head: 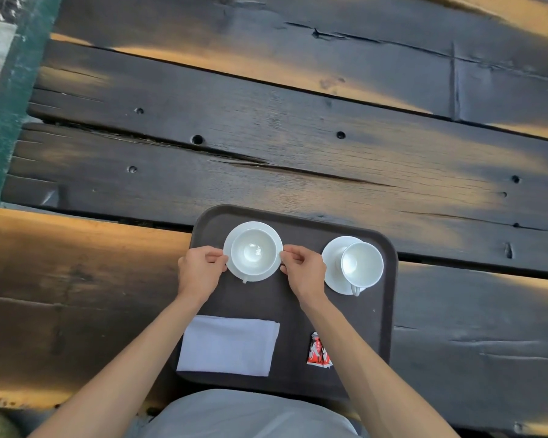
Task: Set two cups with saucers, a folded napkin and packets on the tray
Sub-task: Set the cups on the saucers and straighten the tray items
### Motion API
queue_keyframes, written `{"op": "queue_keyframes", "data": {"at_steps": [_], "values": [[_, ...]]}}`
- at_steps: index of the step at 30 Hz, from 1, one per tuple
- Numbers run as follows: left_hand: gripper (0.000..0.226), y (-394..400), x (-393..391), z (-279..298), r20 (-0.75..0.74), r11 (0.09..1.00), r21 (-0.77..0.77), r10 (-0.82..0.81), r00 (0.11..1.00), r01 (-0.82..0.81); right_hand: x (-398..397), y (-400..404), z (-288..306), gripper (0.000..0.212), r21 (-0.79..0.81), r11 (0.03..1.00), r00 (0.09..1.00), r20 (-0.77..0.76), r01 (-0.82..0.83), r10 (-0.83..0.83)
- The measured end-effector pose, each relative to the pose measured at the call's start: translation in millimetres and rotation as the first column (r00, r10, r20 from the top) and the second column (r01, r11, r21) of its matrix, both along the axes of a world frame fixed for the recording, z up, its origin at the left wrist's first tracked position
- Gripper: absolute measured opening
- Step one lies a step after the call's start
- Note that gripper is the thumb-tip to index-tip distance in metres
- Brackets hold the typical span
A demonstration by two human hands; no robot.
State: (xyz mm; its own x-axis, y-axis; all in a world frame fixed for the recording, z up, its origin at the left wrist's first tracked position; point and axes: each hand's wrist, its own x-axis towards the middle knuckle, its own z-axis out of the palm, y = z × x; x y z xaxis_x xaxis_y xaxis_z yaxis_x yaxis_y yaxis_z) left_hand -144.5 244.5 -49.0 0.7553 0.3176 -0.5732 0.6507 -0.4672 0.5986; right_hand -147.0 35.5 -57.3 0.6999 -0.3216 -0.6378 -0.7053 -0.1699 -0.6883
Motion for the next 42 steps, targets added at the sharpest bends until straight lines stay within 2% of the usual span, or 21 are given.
{"op": "queue_keyframes", "data": {"at_steps": [3, 5, 9, 12, 16, 24, 42], "values": [[0.009, 1, -3, -1, 0.003, 1.000, -0.001, -0.017, 1.000, 0.017, 0, 1, 2, 0.018, 0.000, 1.000, 1.000, 0.002, 0.007, -0.007], [0.011, 5, -2, -1, 0.002, 0.998, 0.003, -0.056, 0.998, 0.056, -1, 2, 4, 0.019, -0.059, 0.997, 0.999, 0.015, -0.040, 0.041], [0.031, 14, 1, 0, 0.105, 0.974, 0.039, -0.225, 0.969, 0.222, -7, 4, 16, 0.029, -0.303, 0.907, 0.938, 0.094, -0.291, 0.332], [0.058, 17, 2, 5, 0.230, 0.918, -0.038, -0.376, 0.898, 0.395, -16, 13, 25, 0.045, -0.317, 0.835, 0.852, 0.126, -0.450, 0.508], [0.068, 11, 0, 10, 0.290, 0.884, -0.129, -0.399, 0.870, 0.449, -23, 20, 30, 0.058, -0.245, 0.872, 0.867, 0.170, -0.423, 0.468], [0.065, 6, 0, 8, 0.286, 0.902, -0.169, -0.341, 0.895, 0.398, -16, 24, 34, 0.054, -0.226, 0.897, 0.879, 0.214, -0.379, 0.425], [0.063, -2, -7, 1, 0.305, 0.923, -0.089, -0.332, 0.893, 0.373, -14, 23, 32, 0.057, -0.232, 0.893, 0.875, 0.216, -0.385, 0.433]]}}
